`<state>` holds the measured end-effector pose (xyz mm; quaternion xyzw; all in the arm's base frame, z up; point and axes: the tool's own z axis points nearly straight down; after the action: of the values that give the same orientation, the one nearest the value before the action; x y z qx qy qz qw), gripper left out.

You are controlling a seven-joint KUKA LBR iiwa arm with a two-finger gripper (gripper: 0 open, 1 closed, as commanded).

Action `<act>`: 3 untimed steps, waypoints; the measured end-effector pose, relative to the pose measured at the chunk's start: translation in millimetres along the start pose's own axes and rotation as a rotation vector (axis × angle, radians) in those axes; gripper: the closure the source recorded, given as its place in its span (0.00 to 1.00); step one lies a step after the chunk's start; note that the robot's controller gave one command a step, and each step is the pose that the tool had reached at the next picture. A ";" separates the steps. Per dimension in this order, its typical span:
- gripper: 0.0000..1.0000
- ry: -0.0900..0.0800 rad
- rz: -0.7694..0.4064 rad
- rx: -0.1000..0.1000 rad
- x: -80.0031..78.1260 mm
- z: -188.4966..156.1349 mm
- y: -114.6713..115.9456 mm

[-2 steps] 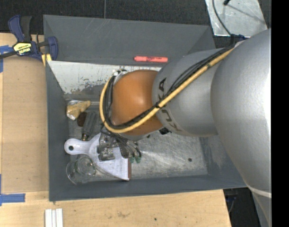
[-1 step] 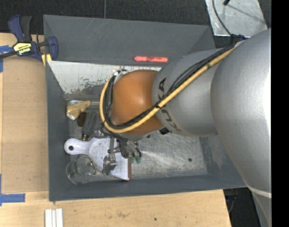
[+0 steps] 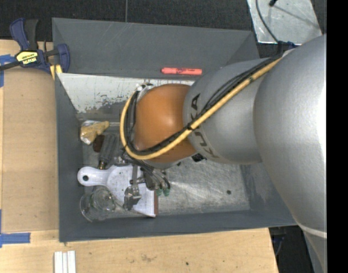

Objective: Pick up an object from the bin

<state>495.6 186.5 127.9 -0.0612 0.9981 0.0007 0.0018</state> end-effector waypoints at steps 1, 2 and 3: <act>0.00 0.000 -0.003 0.000 -0.2 0.9 0.8; 0.00 0.004 -0.150 0.002 -0.6 -21.8 11.0; 0.00 -0.013 -0.166 -0.002 -12.5 -2.0 27.6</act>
Offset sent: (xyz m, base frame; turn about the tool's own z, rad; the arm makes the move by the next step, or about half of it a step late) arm -0.0007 0.0171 0.0388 -0.1962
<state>504.6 215.4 130.0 -0.1437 0.9896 0.0020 0.0082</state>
